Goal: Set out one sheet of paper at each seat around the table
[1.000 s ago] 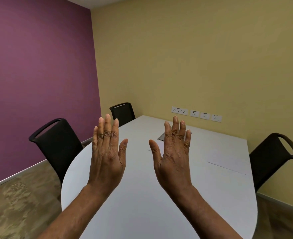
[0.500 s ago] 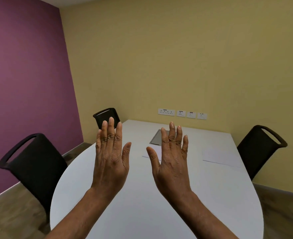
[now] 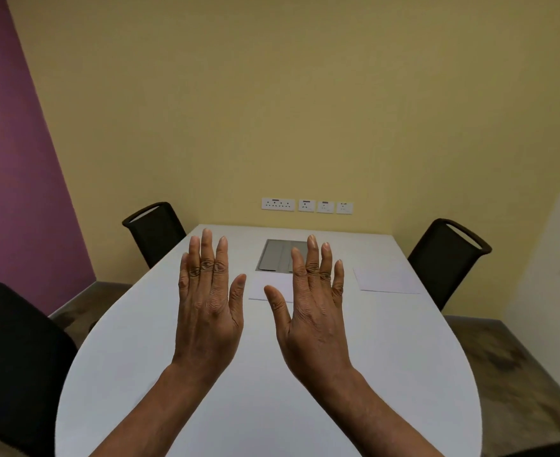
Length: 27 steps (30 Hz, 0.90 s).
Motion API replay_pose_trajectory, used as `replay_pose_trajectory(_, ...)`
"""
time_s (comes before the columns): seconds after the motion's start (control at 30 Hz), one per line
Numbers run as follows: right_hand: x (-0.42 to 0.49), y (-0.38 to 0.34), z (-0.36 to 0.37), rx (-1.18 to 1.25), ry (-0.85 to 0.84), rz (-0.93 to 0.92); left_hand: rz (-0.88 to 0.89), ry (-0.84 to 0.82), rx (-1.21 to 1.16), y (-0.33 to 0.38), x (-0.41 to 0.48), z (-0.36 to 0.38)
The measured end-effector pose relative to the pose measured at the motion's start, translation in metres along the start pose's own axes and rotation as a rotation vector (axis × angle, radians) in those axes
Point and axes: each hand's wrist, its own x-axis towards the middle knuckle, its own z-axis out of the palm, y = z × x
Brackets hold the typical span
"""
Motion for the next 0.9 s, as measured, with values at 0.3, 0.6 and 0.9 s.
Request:
replay_pose_trajectory(0.3, 0.046, 0.058, 0.073, -0.018, -0.003, 0.062, 0.037, -0.051, 0.008, -0.034, 0.046, 0.092)
replay_pose_trajectory(0.6, 0.082, 0.131, 0.134, -0.056, -0.073, 0.109, -0.015, -0.111, 0.019, -0.073, 0.071, 0.178)
replay_pose_trajectory(0.9, 0.084, 0.166, 0.206, -0.094, -0.102, 0.195, -0.063, -0.241, -0.065, -0.135, 0.062, 0.251)
